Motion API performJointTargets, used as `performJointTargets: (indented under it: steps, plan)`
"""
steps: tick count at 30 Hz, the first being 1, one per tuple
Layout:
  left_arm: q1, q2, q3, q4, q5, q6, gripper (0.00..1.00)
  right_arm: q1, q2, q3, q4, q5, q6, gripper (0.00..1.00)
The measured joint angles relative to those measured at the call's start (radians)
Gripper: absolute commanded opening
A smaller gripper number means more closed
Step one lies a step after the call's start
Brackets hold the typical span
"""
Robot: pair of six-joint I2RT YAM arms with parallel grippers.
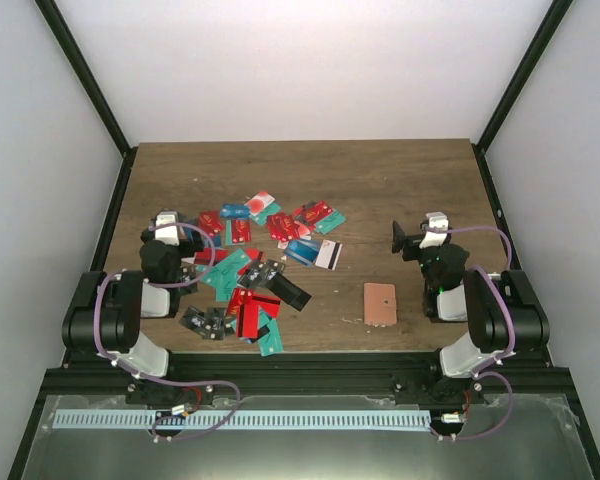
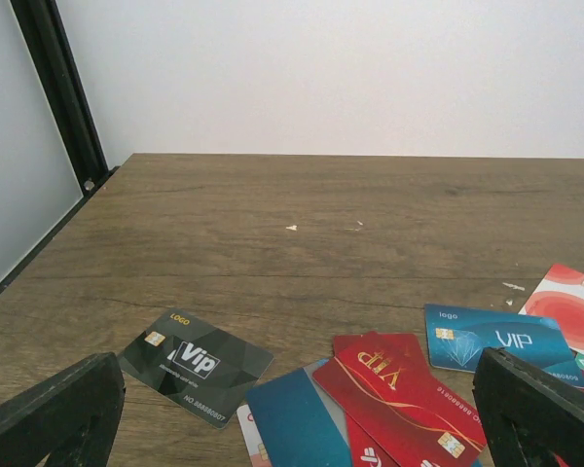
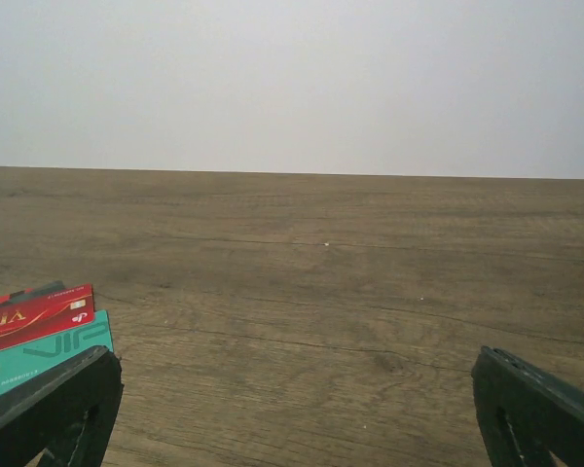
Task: Put the credit cards into the card holder
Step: Pick up the card holder from the center of the board.
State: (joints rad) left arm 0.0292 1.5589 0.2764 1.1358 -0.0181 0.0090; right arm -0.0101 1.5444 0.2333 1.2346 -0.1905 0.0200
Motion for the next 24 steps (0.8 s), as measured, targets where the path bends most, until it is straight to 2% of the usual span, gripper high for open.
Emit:
performJointTargets:
  steps: [15, 19, 24]
  plan:
    - [0.0, -0.012, 0.005, -0.027, -0.017, -0.002, 1.0, 0.0, 0.0, 0.0, 0.0, 0.0, 0.0, 1.0]
    - [0.0, -0.096, 0.093, -0.229, -0.05, -0.024, 1.0, 0.0, -0.033, 0.0, -0.032, 0.013, 0.004, 1.0]
    - [-0.002, -0.228, 0.278, -0.529, -0.063, -0.125, 1.0, 0.0, -0.212, 0.038, -0.219, 0.033, 0.031, 1.0]
